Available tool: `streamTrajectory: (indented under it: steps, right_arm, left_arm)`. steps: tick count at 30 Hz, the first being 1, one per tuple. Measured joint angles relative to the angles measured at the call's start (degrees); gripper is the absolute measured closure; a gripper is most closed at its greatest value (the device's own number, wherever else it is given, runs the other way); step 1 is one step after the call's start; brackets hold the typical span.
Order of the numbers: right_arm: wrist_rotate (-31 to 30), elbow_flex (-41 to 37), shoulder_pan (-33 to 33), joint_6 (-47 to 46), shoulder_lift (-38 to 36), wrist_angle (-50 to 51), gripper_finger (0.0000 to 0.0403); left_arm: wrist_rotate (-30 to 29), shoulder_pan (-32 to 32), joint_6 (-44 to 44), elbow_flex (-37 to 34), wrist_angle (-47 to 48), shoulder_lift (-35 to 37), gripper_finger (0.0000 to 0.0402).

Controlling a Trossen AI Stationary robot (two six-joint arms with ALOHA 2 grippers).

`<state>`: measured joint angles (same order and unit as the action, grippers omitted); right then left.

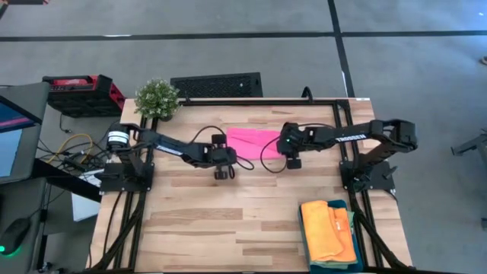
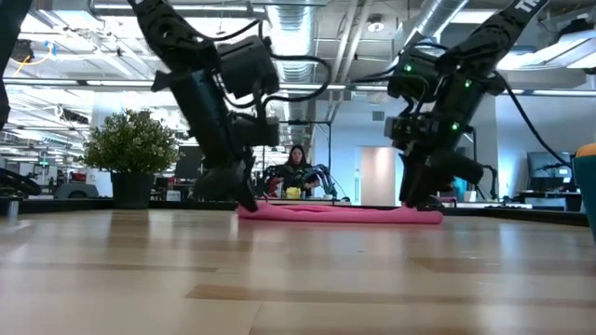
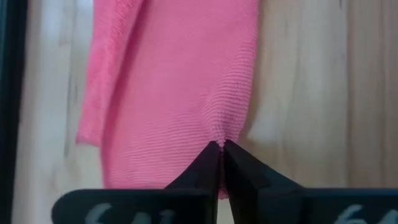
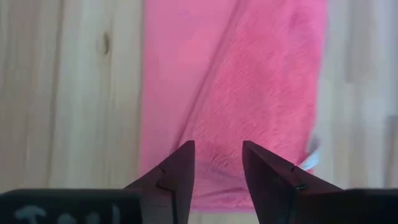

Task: Fold microfiber towels
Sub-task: Fold the pink microfiber towel

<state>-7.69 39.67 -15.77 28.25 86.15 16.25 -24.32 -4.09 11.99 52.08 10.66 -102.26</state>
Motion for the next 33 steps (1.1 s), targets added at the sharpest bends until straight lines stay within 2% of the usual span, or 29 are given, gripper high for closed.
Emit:
streamTrajectory:
  steps: [5, 13, 24, 28, 33]
  right_arm:
    - [-0.4, 0.0, 0.0, -2.9, -4.5, 1.7, 0.0246]
    - [-5.3, 0.0, 0.0, -9.9, -14.6, 8.3, 0.0246]
    - [-5.7, 0.0, 1.3, -17.8, -24.3, 19.2, 0.0246]
    - [-5.9, 0.0, 2.6, -19.3, -27.3, 22.2, 0.0246]
    - [-5.9, 0.0, 3.7, -20.8, -30.2, 24.3, 0.0246]
  left_arm:
    - [0.2, -0.6, 3.7, 5.3, 4.5, 0.1, 0.0399]
    - [5.1, -3.2, 13.1, 15.2, 8.0, -2.1, 0.0401]
    - [9.6, -5.2, 24.0, 39.6, 14.2, -17.4, 0.0401]
    - [11.0, -5.3, 29.4, 46.5, 14.5, -21.3, 0.0401]
    - [12.0, -5.7, 31.9, 53.3, 14.4, -26.3, 0.0401]
